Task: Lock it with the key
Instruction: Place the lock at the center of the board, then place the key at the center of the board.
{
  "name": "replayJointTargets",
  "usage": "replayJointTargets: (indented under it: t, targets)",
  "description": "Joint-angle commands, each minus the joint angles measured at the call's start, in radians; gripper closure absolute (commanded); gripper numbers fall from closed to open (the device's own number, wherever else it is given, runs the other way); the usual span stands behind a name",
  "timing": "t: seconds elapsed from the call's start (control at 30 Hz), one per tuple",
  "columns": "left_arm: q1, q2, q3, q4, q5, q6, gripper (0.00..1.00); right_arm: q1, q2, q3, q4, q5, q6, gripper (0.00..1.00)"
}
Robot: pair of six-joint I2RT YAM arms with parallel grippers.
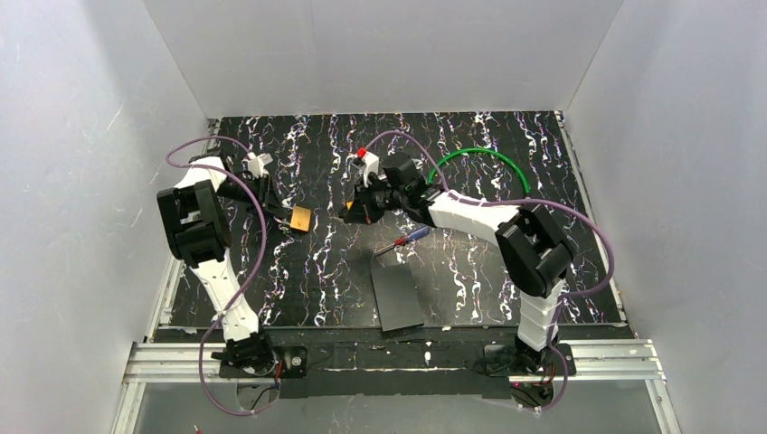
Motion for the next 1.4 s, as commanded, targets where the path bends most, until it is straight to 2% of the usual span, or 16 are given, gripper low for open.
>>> replayJointTargets:
  t: [0.0, 0.13, 0.33, 0.43, 0.6, 0.63, 0.83, 1.17, 1.27, 1.3, 1.37]
  targets:
    - [-0.004, -0.032, -0.036, 0.017, 0.005, -0.024, 0.69, 0.046, 0.054, 0.131, -0.113, 0.229, 0.05, 0.99]
    - [-0.004, -0.039, -0.065, 0.049, 0.027, -0.064, 0.66, 0.072, 0.118, 0.21, -0.202, 0.341, 0.103, 0.99]
    - [-0.004, -0.035, -0.08, 0.067, 0.046, -0.103, 0.62, 0.096, 0.182, 0.277, -0.23, 0.397, 0.143, 0.99]
    - [-0.004, -0.054, -0.085, 0.082, 0.024, -0.114, 0.51, 0.106, 0.203, 0.291, -0.225, 0.426, 0.151, 0.99]
    - [0.006, -0.114, -0.094, 0.117, 0.009, -0.152, 0.09, 0.118, 0.24, 0.323, -0.208, 0.447, 0.17, 0.99]
    - [0.01, -0.129, -0.096, 0.129, 0.007, -0.162, 0.03, 0.121, 0.249, 0.332, -0.205, 0.45, 0.172, 0.99]
    - [0.028, -0.248, -0.111, 0.178, 0.017, -0.203, 0.02, 0.129, 0.319, 0.401, -0.201, 0.464, 0.193, 0.99]
    - [0.043, -0.43, -0.049, 0.146, 0.048, -0.224, 0.02, 0.135, 0.456, 0.576, -0.273, 0.445, 0.201, 0.98]
    - [0.042, -0.46, -0.066, 0.132, 0.074, -0.227, 0.02, 0.135, 0.464, 0.582, -0.282, 0.439, 0.208, 0.87]
    - [0.043, -0.47, -0.075, 0.132, 0.079, -0.228, 0.02, 0.136, 0.459, 0.576, -0.276, 0.433, 0.208, 0.81]
    - [0.043, -0.488, -0.087, 0.13, 0.089, -0.223, 0.02, 0.138, 0.436, 0.555, -0.259, 0.414, 0.207, 0.62]
